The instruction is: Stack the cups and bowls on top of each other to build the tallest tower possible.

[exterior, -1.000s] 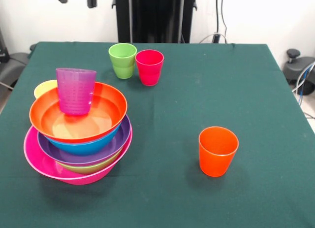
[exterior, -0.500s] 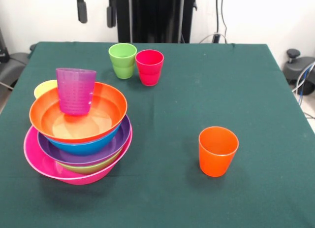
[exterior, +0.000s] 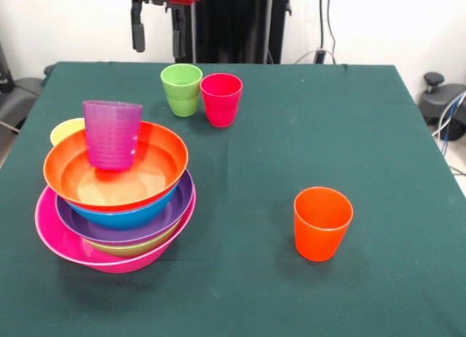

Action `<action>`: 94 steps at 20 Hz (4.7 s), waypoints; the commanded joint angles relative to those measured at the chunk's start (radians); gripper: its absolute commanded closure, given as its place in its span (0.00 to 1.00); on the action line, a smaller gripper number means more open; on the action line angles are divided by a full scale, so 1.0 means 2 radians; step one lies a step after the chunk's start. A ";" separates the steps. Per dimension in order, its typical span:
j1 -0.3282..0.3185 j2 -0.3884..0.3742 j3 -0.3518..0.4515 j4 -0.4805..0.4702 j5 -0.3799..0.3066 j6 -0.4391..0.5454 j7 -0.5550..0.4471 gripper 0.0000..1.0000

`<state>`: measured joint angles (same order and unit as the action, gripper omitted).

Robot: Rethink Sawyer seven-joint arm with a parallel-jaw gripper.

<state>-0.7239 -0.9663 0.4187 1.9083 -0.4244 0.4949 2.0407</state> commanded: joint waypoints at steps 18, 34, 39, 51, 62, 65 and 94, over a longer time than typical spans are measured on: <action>-0.048 -0.029 0.001 0.146 -0.013 -0.039 -0.013 0.00; 0.008 0.062 -0.083 0.127 -0.108 -0.135 0.046 0.00; 0.029 0.093 -0.110 0.125 -0.108 -0.168 0.058 0.00; 0.053 0.158 -0.161 0.113 -0.112 -0.228 0.045 0.00; 0.054 0.232 -0.173 0.067 -0.117 -0.277 0.032 0.00; 0.048 0.231 -0.169 0.068 -0.118 -0.275 0.024 0.00; -0.013 0.171 -0.100 0.081 -0.117 -0.182 -0.016 0.00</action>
<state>-0.7622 -0.6647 0.1250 2.1453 -0.6265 0.0286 2.0409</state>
